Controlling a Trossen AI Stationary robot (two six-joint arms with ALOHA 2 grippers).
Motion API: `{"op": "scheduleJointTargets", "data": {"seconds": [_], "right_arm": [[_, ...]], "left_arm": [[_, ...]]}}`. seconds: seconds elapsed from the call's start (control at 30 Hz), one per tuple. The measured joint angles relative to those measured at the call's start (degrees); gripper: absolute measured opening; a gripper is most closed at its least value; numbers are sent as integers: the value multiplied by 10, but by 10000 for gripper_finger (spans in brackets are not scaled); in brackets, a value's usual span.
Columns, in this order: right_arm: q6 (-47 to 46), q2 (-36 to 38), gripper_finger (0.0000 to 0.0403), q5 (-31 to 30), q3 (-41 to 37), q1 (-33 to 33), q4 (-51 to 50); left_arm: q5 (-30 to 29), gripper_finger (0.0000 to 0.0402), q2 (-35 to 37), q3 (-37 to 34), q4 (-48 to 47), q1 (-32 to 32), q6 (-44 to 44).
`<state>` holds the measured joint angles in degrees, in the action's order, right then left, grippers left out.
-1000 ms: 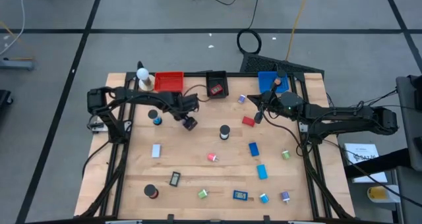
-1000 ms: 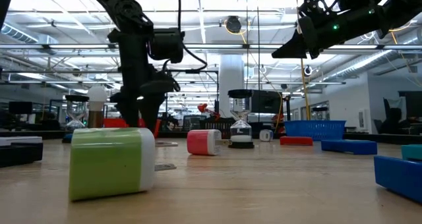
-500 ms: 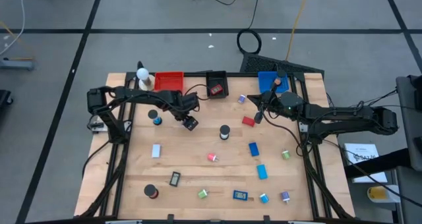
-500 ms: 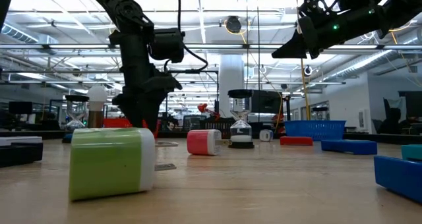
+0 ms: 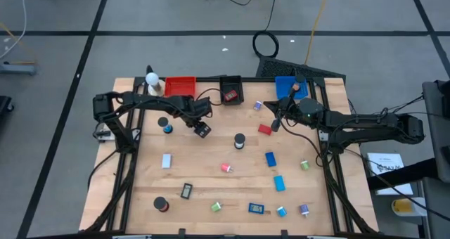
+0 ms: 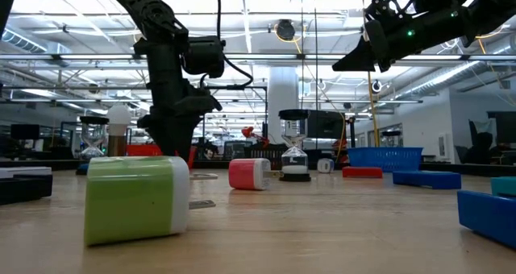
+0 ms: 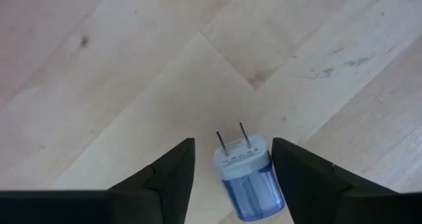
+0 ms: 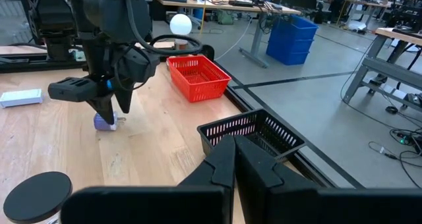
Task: Pick & Place Office items
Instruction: Put the middle left purple charger adapter into the red bin
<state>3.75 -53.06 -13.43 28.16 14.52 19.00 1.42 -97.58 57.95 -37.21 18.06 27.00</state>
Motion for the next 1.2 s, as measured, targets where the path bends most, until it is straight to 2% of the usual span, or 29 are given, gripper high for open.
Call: {"op": "scheduleJointTargets", "data": {"seconds": [0.13, 0.43, 0.63, 0.7, 0.8, 0.97, 1.1, 1.2], "right_arm": [[0, 0, 0, 0, 0, 0, 0], [0, 0, 0, 0, 0, 0, 0], [1, 0, 0, 0, 0, 0, 0], [1, 0, 0, 0, 0, 0, 0], [1, 0, 0, 0, 0, 0, 0], [2, 0, 0, 0, 0, 0, 0], [2, 0, 0, 0, 0, 0, -1], [2, 0, 0, 0, 0, 0, -1]], "left_arm": [[14, 192, -4, 0, 1, -1, 0], [23, 201, -33, -1, 18, -1, 1], [19, 139, -31, 0, 8, 3, -8], [18, 130, -30, 0, 5, 0, -16], [0, 130, -27, 0, 6, -8, -27], [-90, 129, 7, 0, 20, -30, -43], [-158, 129, 51, -15, 106, -59, -65], [-175, 129, 73, -82, 290, -84, -106]]}}
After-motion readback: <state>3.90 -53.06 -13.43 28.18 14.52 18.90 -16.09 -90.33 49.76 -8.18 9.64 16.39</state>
